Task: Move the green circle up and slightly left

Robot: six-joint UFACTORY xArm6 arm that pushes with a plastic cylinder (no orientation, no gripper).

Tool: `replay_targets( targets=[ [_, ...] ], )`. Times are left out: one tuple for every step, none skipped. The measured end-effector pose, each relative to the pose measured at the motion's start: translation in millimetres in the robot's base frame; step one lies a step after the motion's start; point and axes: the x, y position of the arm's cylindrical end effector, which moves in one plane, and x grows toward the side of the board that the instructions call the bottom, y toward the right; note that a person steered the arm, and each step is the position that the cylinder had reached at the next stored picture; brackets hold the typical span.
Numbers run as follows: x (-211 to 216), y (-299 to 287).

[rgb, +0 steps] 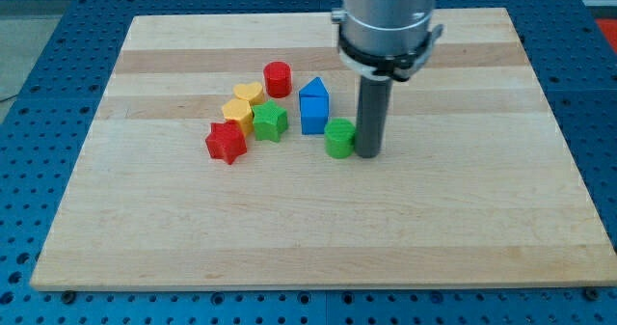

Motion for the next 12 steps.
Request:
replay_targets(
  targets=[
    [0,-15],
    [0,-10],
    [5,2],
    [32,-16],
    [47,-60],
    [35,-87],
    [19,-98],
    [3,-98],
    [-11,-98],
    [-11,-98],
    [9,-98],
    [48,-98]
  ],
)
